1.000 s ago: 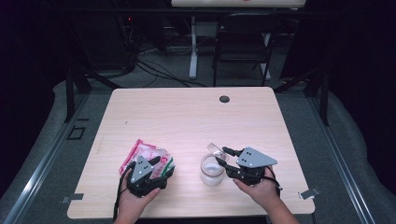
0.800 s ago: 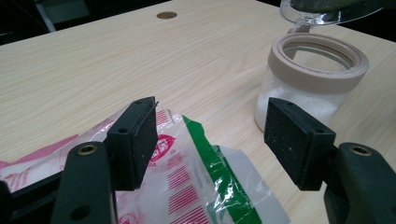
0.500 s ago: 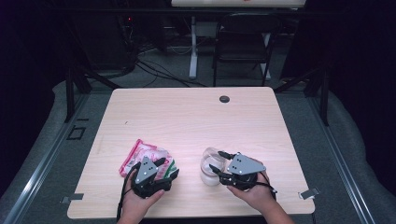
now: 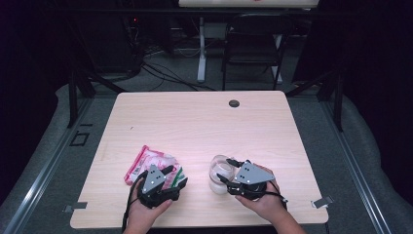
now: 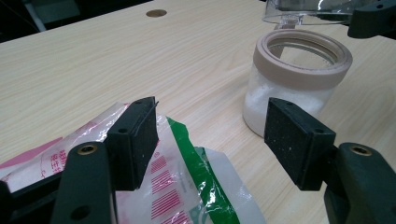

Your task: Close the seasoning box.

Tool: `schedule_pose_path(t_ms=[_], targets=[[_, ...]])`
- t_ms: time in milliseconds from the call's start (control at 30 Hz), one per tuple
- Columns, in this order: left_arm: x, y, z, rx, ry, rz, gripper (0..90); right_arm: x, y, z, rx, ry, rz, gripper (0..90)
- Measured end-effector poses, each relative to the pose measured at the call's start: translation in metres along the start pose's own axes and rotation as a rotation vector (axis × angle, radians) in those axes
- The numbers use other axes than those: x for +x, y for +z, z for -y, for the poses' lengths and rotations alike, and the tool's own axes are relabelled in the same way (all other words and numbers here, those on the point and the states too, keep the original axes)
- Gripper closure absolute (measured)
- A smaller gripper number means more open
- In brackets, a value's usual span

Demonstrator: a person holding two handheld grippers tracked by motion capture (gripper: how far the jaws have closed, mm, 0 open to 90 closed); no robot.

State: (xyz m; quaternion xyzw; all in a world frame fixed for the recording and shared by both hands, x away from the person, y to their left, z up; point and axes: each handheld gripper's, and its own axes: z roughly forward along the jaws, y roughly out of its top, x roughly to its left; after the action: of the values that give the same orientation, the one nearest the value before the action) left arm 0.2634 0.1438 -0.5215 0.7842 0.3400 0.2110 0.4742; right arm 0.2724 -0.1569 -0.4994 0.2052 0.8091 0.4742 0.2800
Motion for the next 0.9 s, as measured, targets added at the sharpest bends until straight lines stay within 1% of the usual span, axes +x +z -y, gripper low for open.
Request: schedule_pose_path(t_ms=[100,267,333,367,533,900], targets=[[0.0003,-0.0009,-0.0004,-0.005,0.002,-0.008,35.0,0.0004,0.0003,-0.0004,0.005,0.015,-0.024,45.0],[0.0022,-0.0034,-0.0011,-0.003,-0.003,-0.016,34.9,0.0021,0.0018,-0.0007,0.011,0.018,-0.049,44.9],[0.0027,-0.0034,-0.0007,-0.008,-0.007,-0.02,34.9,0.002,0.0016,-0.0011,0.012,0.018,-0.05,44.9],[0.003,-0.0035,-0.0005,-0.009,-0.009,-0.02,34.9,0.002,0.0017,-0.0011,0.006,0.026,-0.052,44.9],[0.0032,-0.0022,0.0009,-0.004,-0.013,-0.023,34.9,0.0,0.0012,-0.0008,0.01,0.037,-0.057,44.9],[0.0039,-0.0041,0.0009,0.0,-0.009,-0.027,34.9,-0.0014,0.0008,-0.0003,0.007,0.048,-0.052,45.0]])
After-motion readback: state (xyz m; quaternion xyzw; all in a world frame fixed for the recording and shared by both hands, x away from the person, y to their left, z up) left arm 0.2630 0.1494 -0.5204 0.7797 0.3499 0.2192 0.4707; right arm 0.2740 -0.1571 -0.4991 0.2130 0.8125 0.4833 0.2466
